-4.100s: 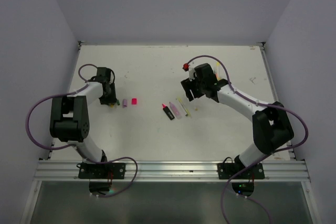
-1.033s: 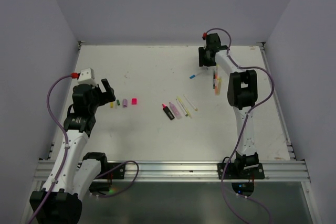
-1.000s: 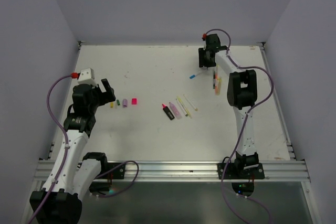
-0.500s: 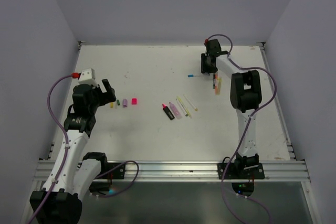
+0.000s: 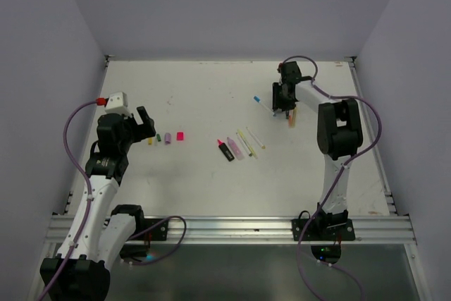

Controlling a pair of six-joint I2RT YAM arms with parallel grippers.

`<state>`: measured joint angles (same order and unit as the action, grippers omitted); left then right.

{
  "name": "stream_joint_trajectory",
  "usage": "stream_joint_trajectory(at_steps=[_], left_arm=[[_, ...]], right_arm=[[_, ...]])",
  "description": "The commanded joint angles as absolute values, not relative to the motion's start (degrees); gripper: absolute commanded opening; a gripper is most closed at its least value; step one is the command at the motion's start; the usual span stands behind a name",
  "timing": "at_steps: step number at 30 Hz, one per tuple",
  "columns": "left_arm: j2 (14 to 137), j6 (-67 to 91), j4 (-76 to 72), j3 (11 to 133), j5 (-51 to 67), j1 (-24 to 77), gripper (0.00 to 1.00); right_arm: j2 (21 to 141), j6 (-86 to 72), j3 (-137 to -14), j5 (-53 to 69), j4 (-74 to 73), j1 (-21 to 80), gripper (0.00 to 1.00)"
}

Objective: Open the pen caps

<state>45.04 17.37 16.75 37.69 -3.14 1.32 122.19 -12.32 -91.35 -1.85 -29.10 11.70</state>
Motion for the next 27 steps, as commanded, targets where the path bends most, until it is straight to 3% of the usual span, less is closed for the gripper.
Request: stream_joint_trajectory(at_steps=[1, 9, 27], left_arm=[[44.3, 16.4, 13.6, 37.6, -2.1, 1.7, 0.93], [44.5, 16.4, 13.6, 37.4, -2.3, 1.7, 0.94], [44.7, 16.3, 13.3, 37.6, -2.1, 1.7, 0.94]], right_arm=[[117.8, -10.4, -92.3, -0.4, -30.1, 11.8, 0.43], [119.8, -5.1, -96.3, 5.7, -31.6, 12.2, 0.54], [128.6, 1.7, -103.7, 2.0, -35.9, 16.7, 0.54]])
